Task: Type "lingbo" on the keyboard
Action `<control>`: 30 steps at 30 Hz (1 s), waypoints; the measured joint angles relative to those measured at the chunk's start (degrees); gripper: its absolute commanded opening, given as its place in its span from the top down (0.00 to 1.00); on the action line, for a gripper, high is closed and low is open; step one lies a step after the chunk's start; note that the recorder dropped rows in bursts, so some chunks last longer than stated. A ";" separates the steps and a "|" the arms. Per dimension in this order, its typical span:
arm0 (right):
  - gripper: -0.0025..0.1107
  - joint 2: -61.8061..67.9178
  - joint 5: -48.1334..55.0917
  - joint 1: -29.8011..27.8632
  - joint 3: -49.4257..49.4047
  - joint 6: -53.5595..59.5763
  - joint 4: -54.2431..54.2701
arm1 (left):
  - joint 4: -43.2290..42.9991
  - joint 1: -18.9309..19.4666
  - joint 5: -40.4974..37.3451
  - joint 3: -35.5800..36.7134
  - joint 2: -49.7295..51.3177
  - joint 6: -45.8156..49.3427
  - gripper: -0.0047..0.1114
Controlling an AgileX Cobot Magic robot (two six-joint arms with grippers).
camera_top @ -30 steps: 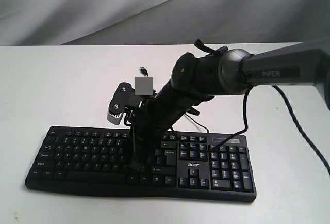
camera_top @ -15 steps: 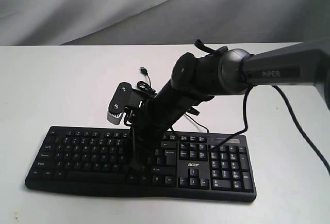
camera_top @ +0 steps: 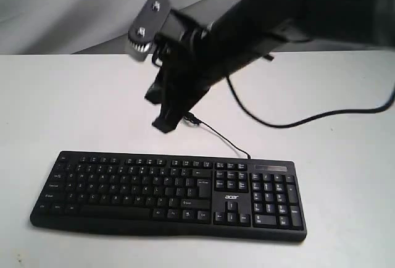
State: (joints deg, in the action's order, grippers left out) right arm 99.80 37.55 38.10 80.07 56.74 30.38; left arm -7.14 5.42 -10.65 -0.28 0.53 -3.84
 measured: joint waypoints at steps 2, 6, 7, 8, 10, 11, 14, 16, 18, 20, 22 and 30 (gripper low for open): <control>0.98 -4.86 -0.40 -0.03 0.00 -2.43 -1.23 | 0.00 0.00 0.00 0.00 0.00 0.00 0.96; 0.98 -15.45 -3.05 -0.03 -2.40 -5.91 -1.78 | 0.00 0.00 0.00 0.00 0.00 0.00 0.96; 0.98 -18.39 -4.57 -0.03 -3.89 -6.49 -1.89 | 0.00 0.00 0.00 0.00 0.00 0.00 0.96; 0.98 -21.40 -6.30 -0.03 -5.34 -6.82 -1.89 | 0.00 0.00 0.00 0.00 0.00 0.00 0.96; 0.98 -27.45 -10.48 -0.03 -9.77 -7.25 -1.94 | 0.00 0.00 0.00 0.00 0.00 0.00 0.96; 0.98 -29.85 -12.38 -0.03 -11.82 -7.25 -2.04 | 0.00 0.00 0.00 0.00 0.00 0.00 0.96; 0.98 -37.76 -19.89 -0.03 -19.99 -7.52 -2.04 | 0.00 0.00 0.00 0.00 0.00 0.00 0.96; 0.98 -42.83 -24.15 -0.03 -25.11 -8.20 -2.04 | 0.00 0.00 0.00 0.00 0.00 0.00 0.96; 0.98 -47.46 -26.04 -0.03 -29.04 -8.75 -1.92 | 0.00 0.00 0.00 0.00 0.00 0.00 0.96; 0.98 -51.14 -26.69 -0.03 -32.12 -8.90 -1.93 | 0.00 0.00 0.00 0.00 0.00 0.00 0.96; 0.98 -54.68 -26.90 -0.03 -34.17 -8.90 -1.93 | 0.00 0.00 0.00 0.00 0.00 0.00 0.96; 0.98 -66.76 -28.41 -0.03 -35.00 -9.00 -2.93 | 0.00 0.00 0.00 0.00 0.00 0.00 0.96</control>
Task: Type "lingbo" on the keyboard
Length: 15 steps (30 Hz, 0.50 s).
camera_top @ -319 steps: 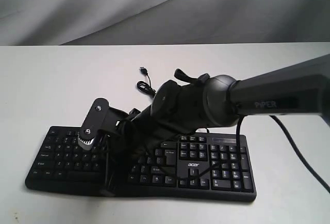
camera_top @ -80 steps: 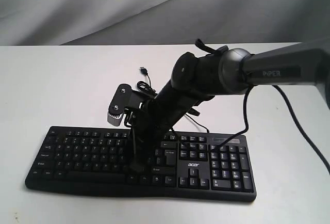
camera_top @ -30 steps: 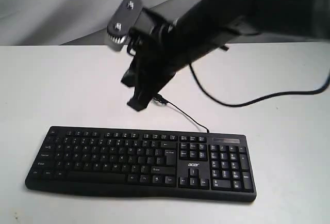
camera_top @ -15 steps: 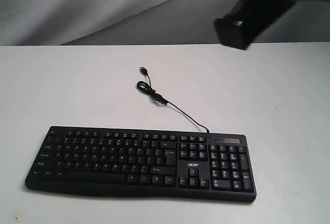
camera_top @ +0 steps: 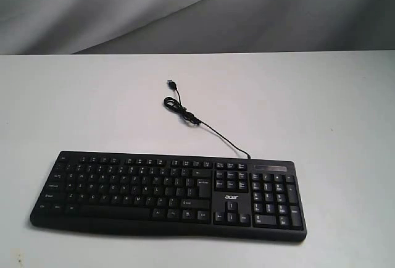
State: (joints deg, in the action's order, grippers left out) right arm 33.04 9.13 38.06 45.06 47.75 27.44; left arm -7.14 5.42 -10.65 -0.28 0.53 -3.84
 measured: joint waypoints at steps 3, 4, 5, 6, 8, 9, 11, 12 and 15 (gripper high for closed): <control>0.98 -4.59 -0.56 0.00 0.00 -1.16 -0.54 | 0.00 0.00 0.00 0.00 0.00 0.00 0.96; 0.98 -5.74 -0.60 0.00 -0.10 -1.97 -0.70 | 0.00 0.00 0.00 0.00 0.00 0.00 0.96; 0.98 -8.51 -0.88 0.00 -0.62 -4.21 -0.80 | 0.00 0.00 0.00 0.00 0.00 0.00 0.96; 0.98 -9.48 -1.00 0.00 -1.05 -5.28 -1.00 | 0.00 0.00 0.00 0.00 0.00 0.00 0.96; 0.98 -12.25 -1.62 -0.11 -3.56 -9.17 -1.22 | 0.00 0.00 0.00 0.00 0.00 0.00 0.96; 0.98 -13.91 -2.93 -1.53 -6.45 -14.59 -1.22 | 0.00 0.00 0.00 0.00 0.49 0.00 0.96; 0.98 -15.46 -4.79 -4.35 -10.06 -20.52 -1.22 | 0.00 0.00 0.00 0.00 1.00 0.00 0.96; 0.98 -16.11 -5.54 -6.29 -11.52 -23.03 -1.22 | 0.00 0.00 0.00 0.00 1.27 0.00 0.96; 0.98 -20.42 -6.57 -16.54 -17.93 -28.63 -1.22 | 0.00 0.00 0.00 0.00 1.30 0.00 0.96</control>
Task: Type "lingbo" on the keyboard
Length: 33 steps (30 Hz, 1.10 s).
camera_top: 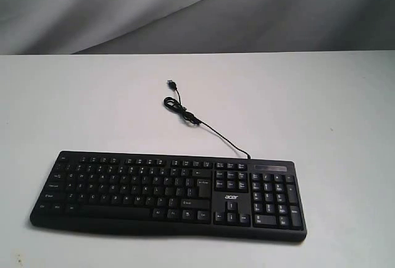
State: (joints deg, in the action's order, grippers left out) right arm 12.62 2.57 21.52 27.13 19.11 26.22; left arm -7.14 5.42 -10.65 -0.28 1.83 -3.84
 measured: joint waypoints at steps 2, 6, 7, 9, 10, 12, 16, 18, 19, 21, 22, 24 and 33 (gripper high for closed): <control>0.98 -2.47 1.27 -5.13 -0.88 -0.42 -1.72 | 0.00 0.00 0.00 0.00 0.00 0.00 0.96; 0.98 -7.51 14.22 -16.60 -0.92 -7.64 -13.19 | 0.00 0.00 0.00 0.00 0.21 0.00 0.96; 0.98 -8.02 16.54 -17.93 -0.92 -10.31 -15.70 | 0.00 0.00 0.00 0.00 0.21 0.00 0.96; 0.98 -8.95 20.49 -20.62 -0.92 -17.37 -20.60 | 0.00 0.00 0.00 0.00 0.21 0.00 0.96; 0.98 -9.35 21.63 -21.41 -1.01 -19.81 -22.22 | 0.00 0.00 0.00 0.00 0.21 0.00 0.96; 0.98 -10.26 22.95 -22.73 -1.81 -24.00 -25.41 | 0.00 0.00 0.00 0.00 0.21 0.00 0.96; 0.98 -11.89 21.95 -23.31 -6.16 -26.12 -29.36 | 0.00 0.00 0.00 0.00 0.33 0.00 0.96; 0.98 -12.35 20.09 -23.31 -8.30 -25.68 -29.62 | 0.00 0.00 0.00 0.00 0.33 0.00 0.96; 0.98 -12.39 19.02 -23.31 -9.72 -25.23 -29.67 | 0.00 0.00 0.00 0.00 0.33 0.00 0.96; 0.98 -12.39 17.20 -23.31 -12.40 -24.20 -29.90 | 0.00 0.00 0.00 0.00 0.33 0.00 0.96; 0.98 -12.39 16.53 -23.31 -13.65 -23.44 -29.90 | 0.00 0.00 0.00 0.00 0.33 0.00 0.96; 0.98 -12.39 15.62 -23.31 -15.80 -22.26 -29.90 | 0.00 0.00 0.00 0.00 0.33 0.00 0.96; 0.98 -12.39 12.45 -23.31 -23.63 -19.77 -29.90 | 0.00 0.00 0.00 0.00 0.33 0.00 0.96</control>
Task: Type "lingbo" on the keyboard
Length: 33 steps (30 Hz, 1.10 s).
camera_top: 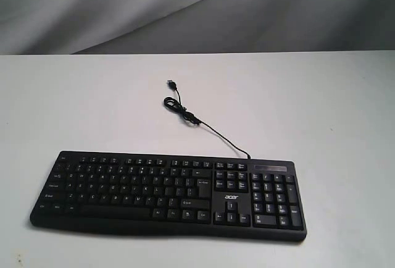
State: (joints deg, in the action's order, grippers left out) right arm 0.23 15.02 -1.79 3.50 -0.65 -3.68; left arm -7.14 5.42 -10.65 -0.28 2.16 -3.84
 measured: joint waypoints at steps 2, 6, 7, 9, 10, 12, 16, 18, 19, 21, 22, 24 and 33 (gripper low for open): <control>0.98 0.00 -0.67 0.00 -2.04 0.00 0.00 | 0.00 0.00 0.00 0.00 0.00 0.00 0.96; 0.98 0.00 -0.17 0.00 -3.26 0.00 0.59 | 0.00 0.00 0.00 0.00 0.00 0.00 0.96; 0.98 -0.04 0.12 0.00 -3.26 0.00 0.59 | 0.00 0.00 0.00 0.00 0.00 0.00 0.96; 0.98 -0.04 0.59 0.00 -3.34 0.00 0.82 | 0.00 0.00 0.00 0.00 0.00 0.00 0.96; 0.98 -0.04 0.72 0.00 -3.34 0.00 0.82 | 0.00 0.00 0.00 0.00 0.00 0.00 0.96; 0.98 -0.04 0.84 0.00 -3.34 0.00 0.93 | 0.00 0.00 0.00 0.00 0.00 0.00 0.96; 0.98 -0.04 0.91 0.00 -3.34 0.00 1.27 | 0.00 0.00 0.00 0.00 0.00 0.00 0.96; 0.98 -0.04 0.96 0.00 -3.34 0.00 1.27 | 0.00 0.00 0.00 0.00 0.00 0.00 0.96; 0.98 -0.04 0.96 0.00 -3.34 0.00 1.39 | 0.00 0.00 0.00 0.00 0.00 0.00 0.96; 0.98 -0.04 0.96 0.00 -3.34 0.00 1.50 | 0.00 -0.10 0.00 0.00 0.00 0.00 0.96; 0.98 -0.04 0.96 0.00 -3.34 0.00 1.50 | 0.00 -0.22 0.00 0.00 0.00 0.00 0.96; 0.98 -0.04 0.96 0.00 -3.34 0.00 1.50 | 0.00 -0.63 0.00 0.00 0.00 0.00 0.96; 0.98 -0.04 0.96 0.00 -3.34 0.00 1.50 | 0.00 -0.75 0.00 0.00 0.00 0.00 0.96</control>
State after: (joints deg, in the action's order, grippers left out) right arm 0.19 15.98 -1.79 0.16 -0.65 -2.18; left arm -7.14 4.67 -10.65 -0.28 2.16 -3.84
